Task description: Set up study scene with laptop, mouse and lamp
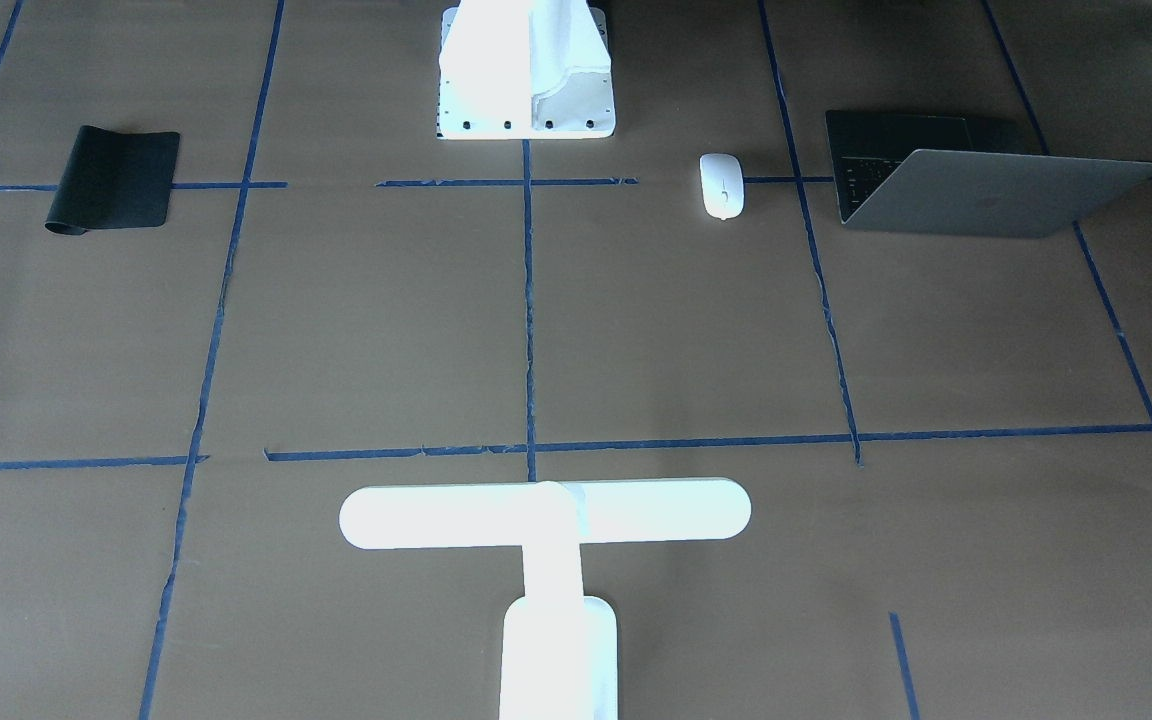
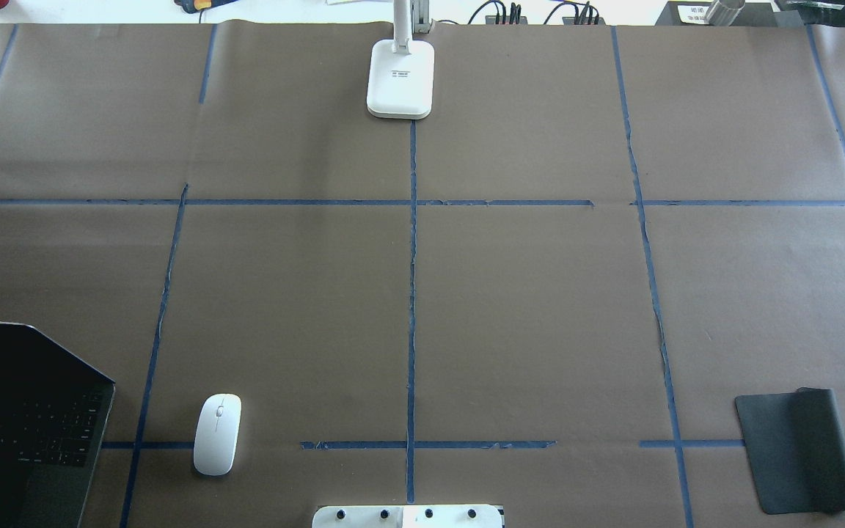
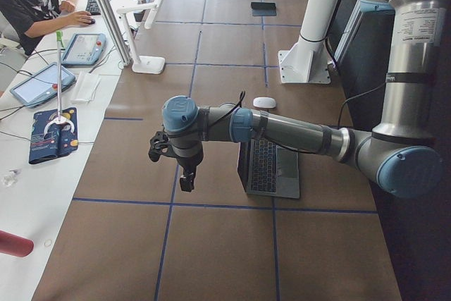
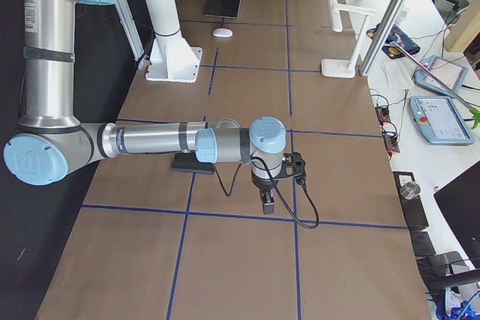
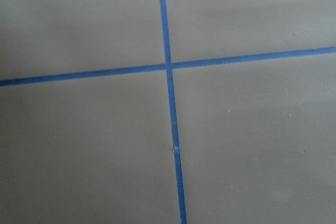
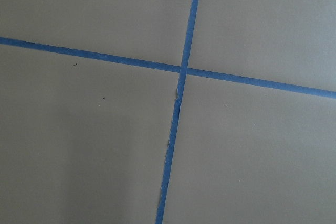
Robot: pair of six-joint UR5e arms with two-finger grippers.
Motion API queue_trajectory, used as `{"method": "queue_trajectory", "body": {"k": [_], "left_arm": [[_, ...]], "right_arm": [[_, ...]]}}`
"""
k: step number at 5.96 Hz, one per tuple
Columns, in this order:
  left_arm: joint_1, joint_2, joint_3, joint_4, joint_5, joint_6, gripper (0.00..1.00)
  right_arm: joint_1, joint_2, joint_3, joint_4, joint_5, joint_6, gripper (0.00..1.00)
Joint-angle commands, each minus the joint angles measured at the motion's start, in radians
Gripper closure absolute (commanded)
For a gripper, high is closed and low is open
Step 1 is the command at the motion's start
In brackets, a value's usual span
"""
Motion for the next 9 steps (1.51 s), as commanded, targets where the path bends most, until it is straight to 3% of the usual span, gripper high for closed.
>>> {"method": "queue_trajectory", "body": {"k": [1,3,4,6,9], "left_arm": [[-0.001,0.007,-0.08,-0.008,-0.002,-0.001,0.0],[0.033,0.004,-0.154,-0.04,-0.002,0.011,0.0],[0.08,0.042,-0.226,-0.116,-0.002,0.014,0.0],[0.262,0.143,-0.376,-0.149,0.001,0.052,0.0],[0.345,0.159,-0.391,-0.135,0.008,0.568,0.0]], "right_arm": [[0.0,-0.003,0.0,0.001,0.002,0.0,0.0],[0.0,-0.006,0.0,0.001,0.002,0.0,0.0],[0.0,-0.008,0.0,0.001,0.007,0.0,0.0],[0.0,-0.008,0.0,0.001,0.007,0.0,0.0],[0.0,-0.008,-0.004,0.001,0.007,-0.002,0.0]]}}
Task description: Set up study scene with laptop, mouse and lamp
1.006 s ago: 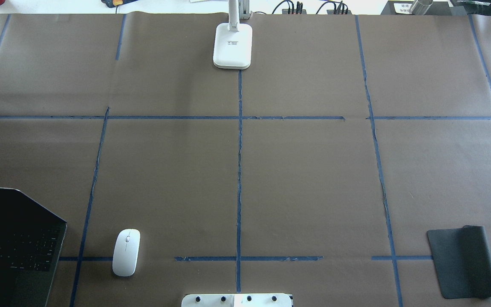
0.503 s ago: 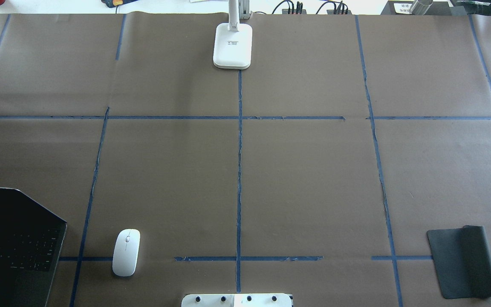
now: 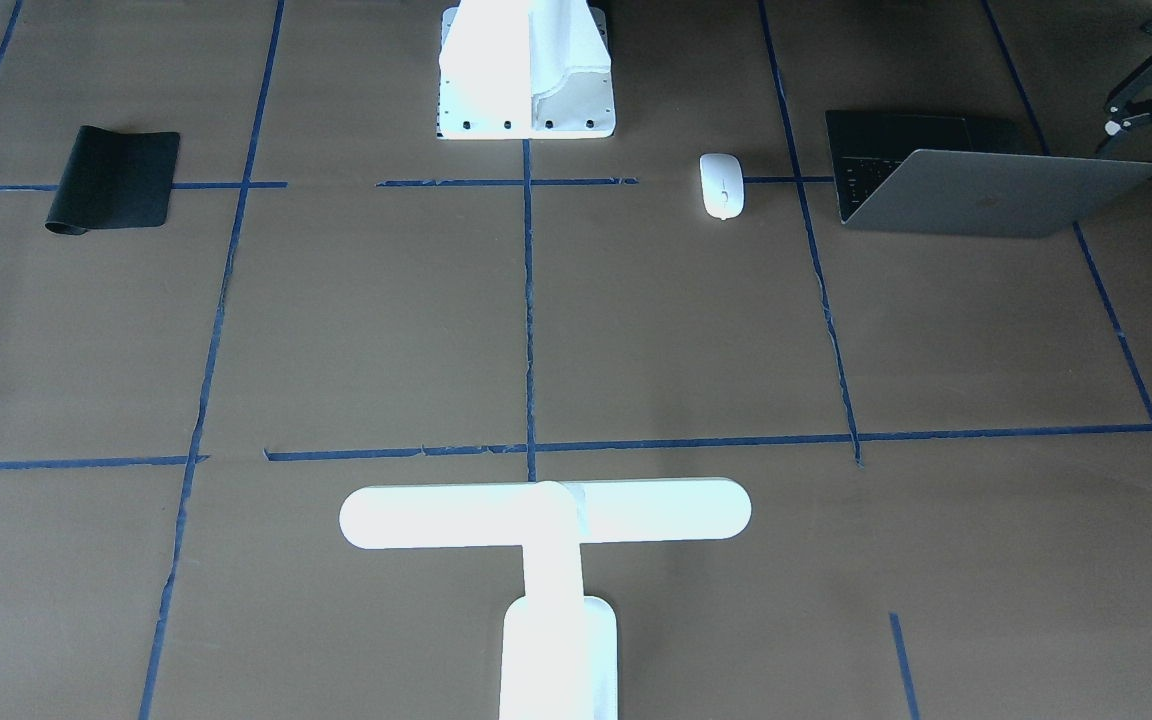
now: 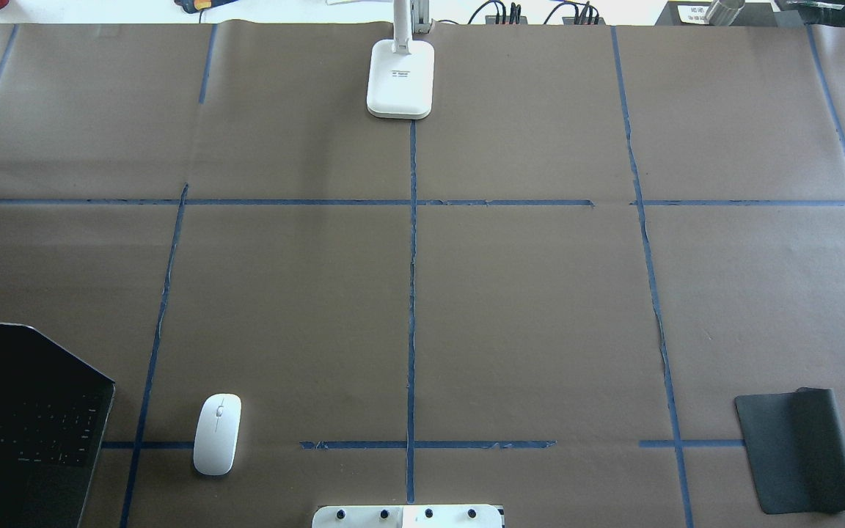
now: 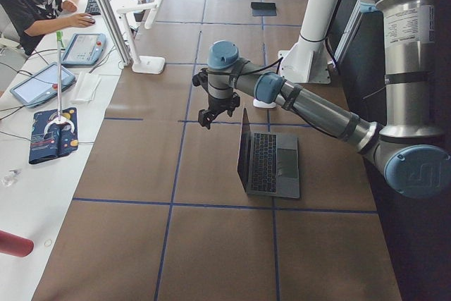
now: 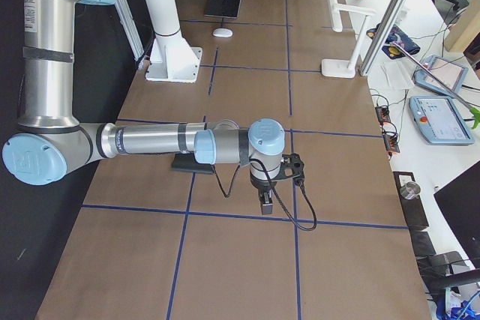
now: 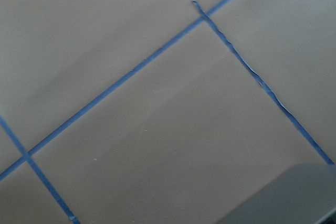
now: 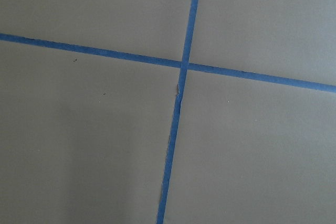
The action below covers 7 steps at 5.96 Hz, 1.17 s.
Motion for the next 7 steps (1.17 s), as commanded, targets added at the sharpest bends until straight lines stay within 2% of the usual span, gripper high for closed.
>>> {"method": "queue_trajectory", "body": {"k": [1,2,5,6,7], "left_arm": [[0.107,0.003,0.003,0.011,0.002,0.2,0.0],[0.158,0.009,0.009,0.014,0.002,0.207,0.0],[0.177,0.098,0.005,0.014,-0.004,0.271,0.01],[0.188,0.112,0.009,0.014,-0.002,0.27,0.29],[0.192,0.101,0.029,0.014,-0.002,0.271,0.72]], "right_arm": [[-0.002,-0.002,-0.003,0.0,0.0,-0.001,0.0],[-0.002,-0.003,-0.006,0.0,0.0,-0.001,0.0],[-0.002,-0.005,-0.005,0.0,0.008,-0.003,0.0],[-0.002,-0.015,-0.005,0.0,0.024,-0.004,0.0],[-0.002,-0.017,-0.005,0.0,0.026,-0.006,0.0]]}}
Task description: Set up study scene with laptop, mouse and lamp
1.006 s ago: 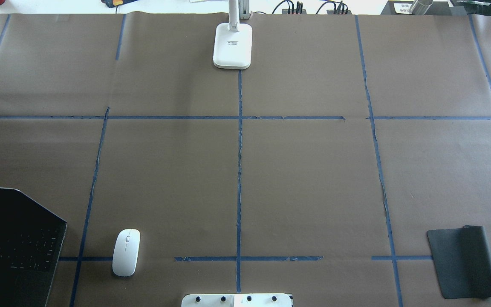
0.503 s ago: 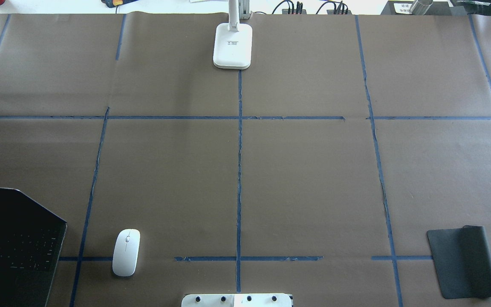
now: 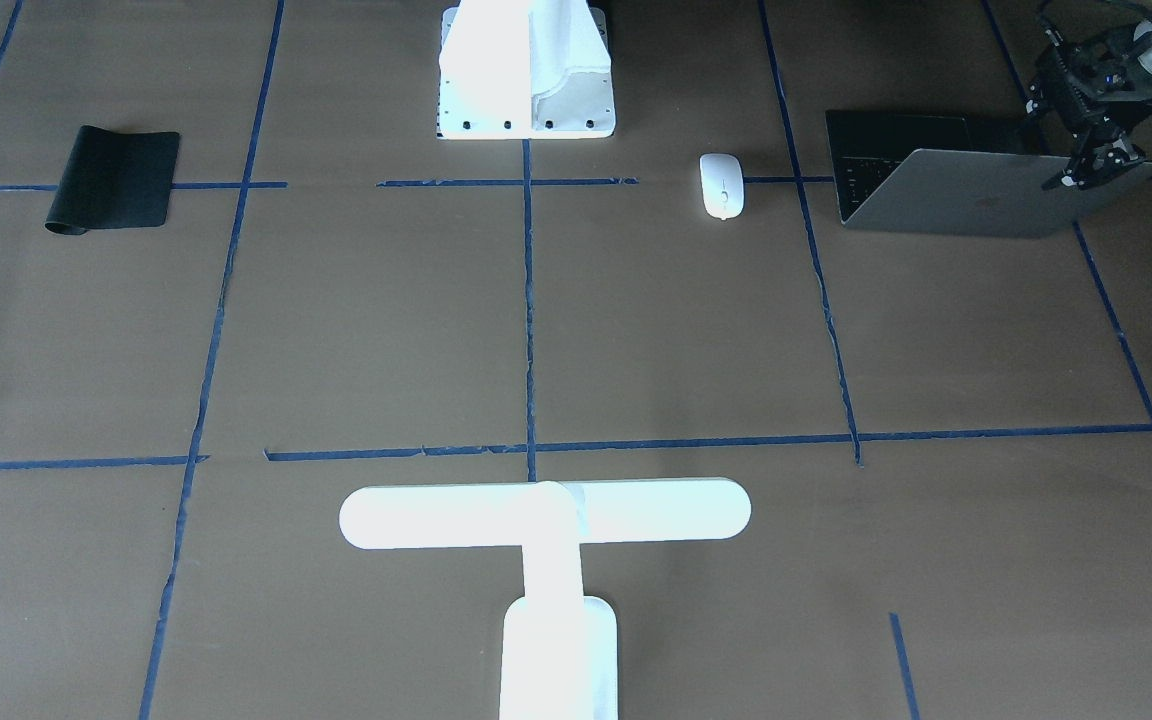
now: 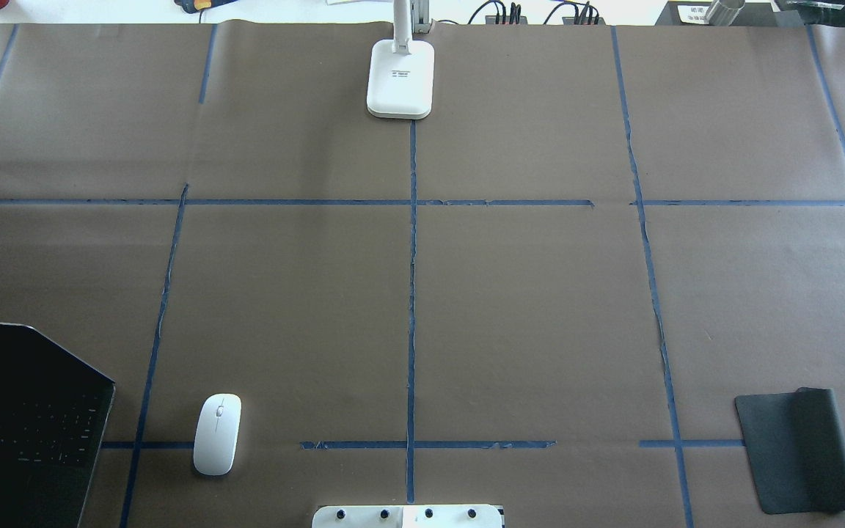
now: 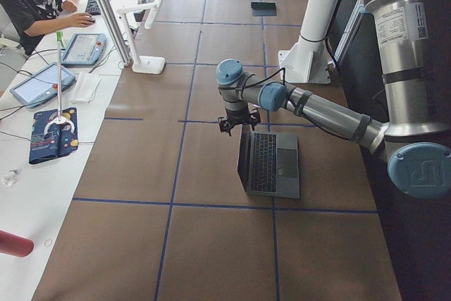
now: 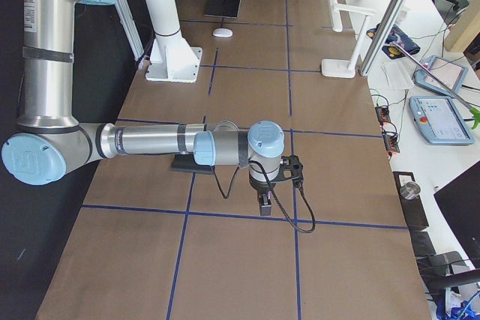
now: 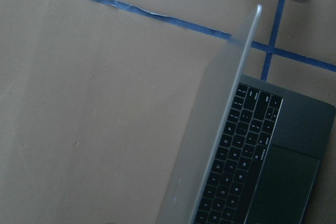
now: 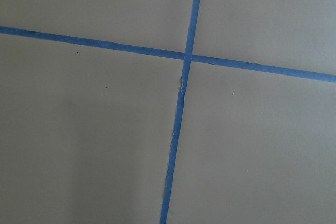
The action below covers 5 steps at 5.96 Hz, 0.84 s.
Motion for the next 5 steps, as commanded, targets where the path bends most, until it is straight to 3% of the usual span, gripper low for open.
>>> {"method": "queue_trajectory", "body": {"k": [1,2,5], "left_arm": [[0.006,-0.033,0.042,0.0,-0.001,0.002,0.95],[0.006,-0.046,0.041,0.0,-0.004,0.003,1.0],[0.004,-0.116,-0.064,0.087,-0.006,0.003,1.0]], "right_arm": [[0.0,-0.004,-0.001,0.0,0.007,-0.001,0.0],[0.0,-0.004,-0.001,0.0,0.007,-0.001,0.0],[0.0,-0.007,-0.001,0.0,0.018,-0.001,0.0]]}}
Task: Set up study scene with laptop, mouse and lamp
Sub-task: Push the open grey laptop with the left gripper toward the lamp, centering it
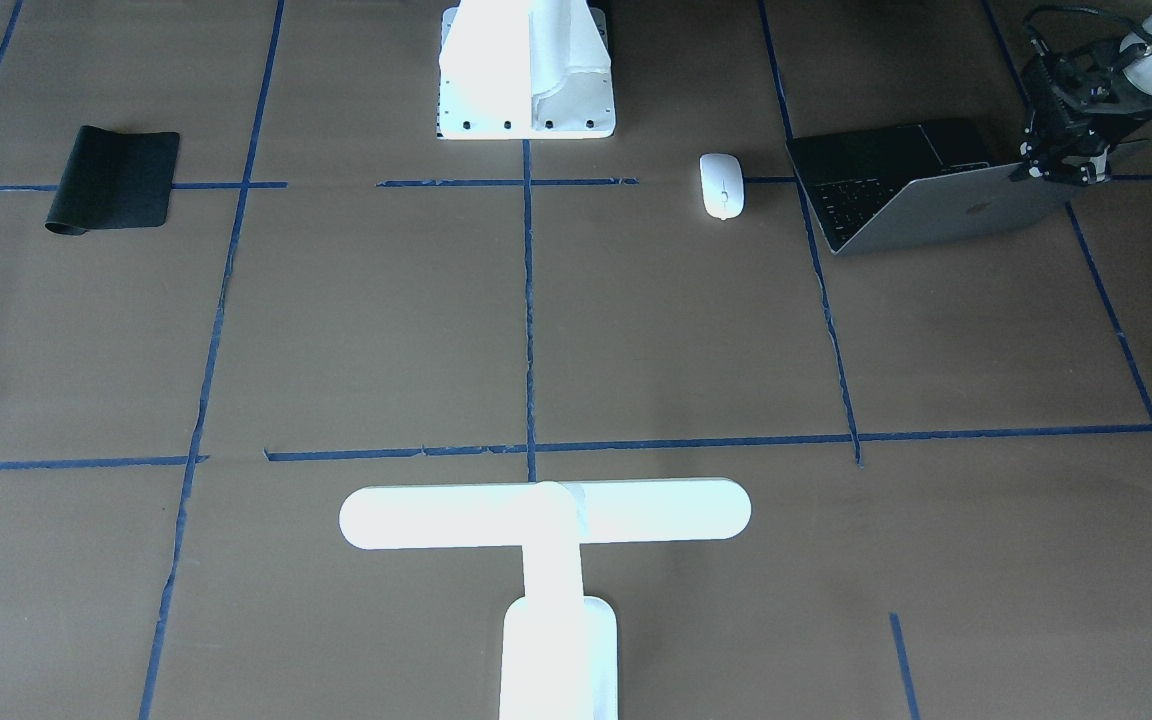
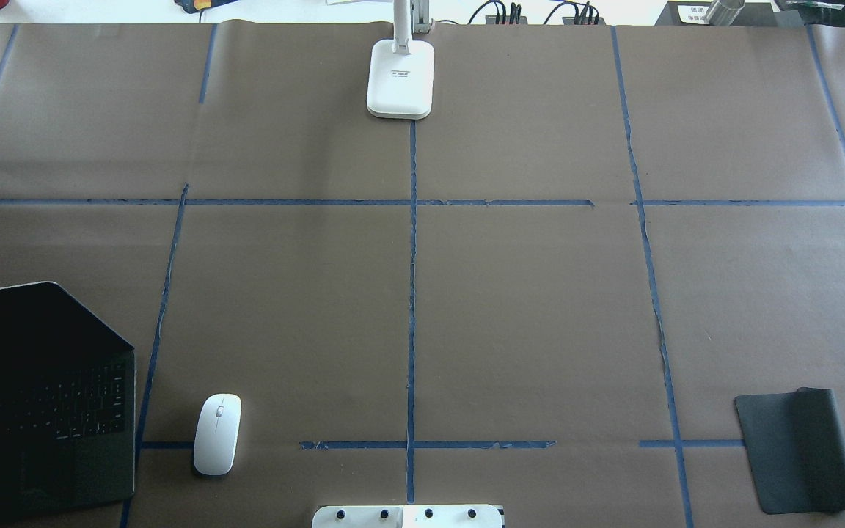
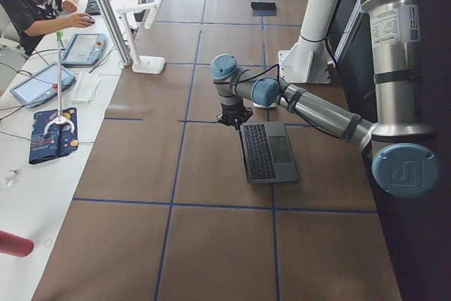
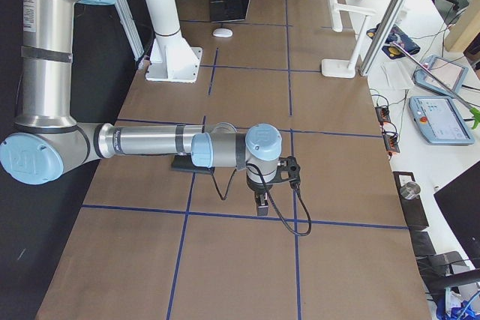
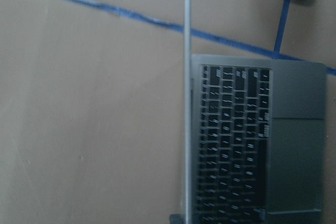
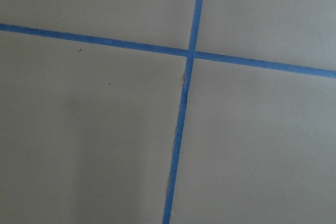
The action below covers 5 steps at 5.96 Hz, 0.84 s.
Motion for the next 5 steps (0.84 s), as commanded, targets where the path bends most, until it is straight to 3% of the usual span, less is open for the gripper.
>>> {"method": "queue_trajectory", "body": {"k": [1,2,4,5], "left_arm": [[-0.002,-0.143,-0.042,0.153,0.0,0.0,1.0],[-0.002,-0.278,-0.03,0.241,0.001,0.0,1.0],[0.001,-0.452,0.025,0.246,0.006,0.0,1.0],[0.0,-0.543,0.107,0.248,0.004,0.0,1.0]], "right_arm": [[0.0,-0.001,-0.001,0.0,0.005,0.0,0.0],[0.0,-0.001,-0.003,0.0,0.005,0.0,0.0],[0.0,-0.001,-0.007,0.0,0.008,0.0,0.0],[0.0,-0.001,-0.013,0.0,0.009,0.002,0.0]]}}
